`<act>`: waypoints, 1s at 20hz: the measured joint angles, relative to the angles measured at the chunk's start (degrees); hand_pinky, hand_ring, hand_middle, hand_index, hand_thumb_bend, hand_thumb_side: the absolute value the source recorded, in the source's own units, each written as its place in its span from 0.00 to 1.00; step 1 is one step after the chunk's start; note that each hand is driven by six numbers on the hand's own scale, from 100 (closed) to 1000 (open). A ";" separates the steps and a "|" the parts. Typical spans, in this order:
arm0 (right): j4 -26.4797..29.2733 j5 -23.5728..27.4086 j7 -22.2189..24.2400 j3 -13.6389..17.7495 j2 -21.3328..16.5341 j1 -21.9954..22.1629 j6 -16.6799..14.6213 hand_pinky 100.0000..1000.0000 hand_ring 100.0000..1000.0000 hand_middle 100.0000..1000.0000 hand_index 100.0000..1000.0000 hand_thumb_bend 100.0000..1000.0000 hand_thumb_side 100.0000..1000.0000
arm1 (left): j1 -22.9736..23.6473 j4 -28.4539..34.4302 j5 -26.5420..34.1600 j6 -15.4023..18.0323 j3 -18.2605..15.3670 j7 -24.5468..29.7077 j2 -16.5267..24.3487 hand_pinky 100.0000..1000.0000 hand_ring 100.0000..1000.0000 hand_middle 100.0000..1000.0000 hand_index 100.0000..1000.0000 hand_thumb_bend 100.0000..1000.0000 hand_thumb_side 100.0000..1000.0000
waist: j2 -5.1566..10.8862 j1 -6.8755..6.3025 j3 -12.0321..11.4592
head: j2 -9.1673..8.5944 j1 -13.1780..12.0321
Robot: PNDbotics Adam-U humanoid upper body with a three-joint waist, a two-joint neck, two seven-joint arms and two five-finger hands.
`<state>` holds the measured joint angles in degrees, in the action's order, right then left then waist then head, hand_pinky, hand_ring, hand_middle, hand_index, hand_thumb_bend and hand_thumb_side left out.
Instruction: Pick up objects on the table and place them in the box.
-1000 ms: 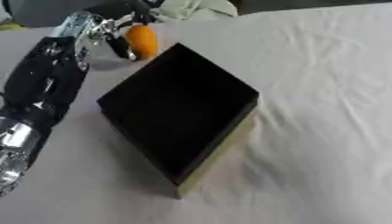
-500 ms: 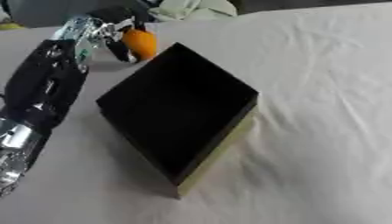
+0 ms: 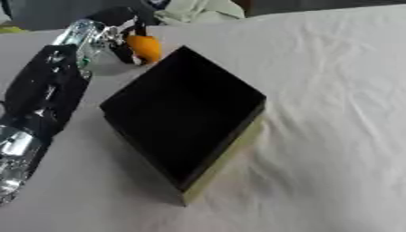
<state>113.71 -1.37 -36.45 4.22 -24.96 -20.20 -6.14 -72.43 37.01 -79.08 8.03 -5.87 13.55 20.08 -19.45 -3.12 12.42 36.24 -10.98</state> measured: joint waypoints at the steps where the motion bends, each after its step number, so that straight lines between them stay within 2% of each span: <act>1: 0.00 0.01 -0.03 0.00 0.01 0.07 -0.02 0.74 0.72 0.62 0.85 0.22 1.00 | 0.15 0.37 -0.20 -0.09 0.11 -1.20 0.02 0.00 0.25 0.43 0.44 0.44 0.00 | 0.10 0.00 -0.05 | 0.01 0.00; 5: 0.00 0.04 -0.14 0.02 0.02 0.10 -0.11 0.74 0.72 0.62 0.85 0.22 1.00 | 0.46 1.49 -1.58 -0.38 0.85 -6.14 0.08 0.00 0.11 0.29 0.32 0.46 0.00 | 0.54 0.04 -0.16 | 0.05 0.01; 7: 0.00 0.06 -0.19 0.03 0.03 0.13 -0.15 0.74 0.72 0.62 0.85 0.22 1.00 | 0.50 1.99 -2.46 -0.42 1.24 -8.26 0.10 0.00 0.06 0.24 0.29 0.47 0.00 | 0.81 0.05 -0.19 | 0.08 0.01; 15: 0.00 0.07 -0.54 0.34 0.05 0.63 -0.25 0.74 0.72 0.62 0.85 0.22 1.00 | 0.78 4.27 -4.71 1.23 2.57 -11.63 0.59 0.00 0.03 0.23 0.27 0.46 0.00 | 1.45 0.06 -0.39 | 0.61 0.13; 18: 0.00 0.07 -0.68 0.38 0.05 0.92 -0.19 0.74 0.72 0.61 0.85 0.21 1.00 | 0.97 6.82 -3.66 3.36 3.47 -11.15 1.18 0.00 0.07 0.27 0.26 0.46 0.00 | 1.63 0.06 -0.49 | 1.07 0.43; 20: 0.00 0.07 -0.78 0.44 0.05 1.12 -0.22 0.74 0.72 0.61 0.85 0.21 1.00 | 1.55 9.10 -1.59 5.67 4.49 -10.51 2.00 0.00 0.11 0.30 0.29 0.46 0.00 | 1.95 0.03 -0.71 | 1.35 0.64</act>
<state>113.71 -1.29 -37.23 4.65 -24.91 -19.08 -6.37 -70.88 46.11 -80.67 13.70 -1.37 3.05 22.08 -17.50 -3.10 11.71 37.59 -10.34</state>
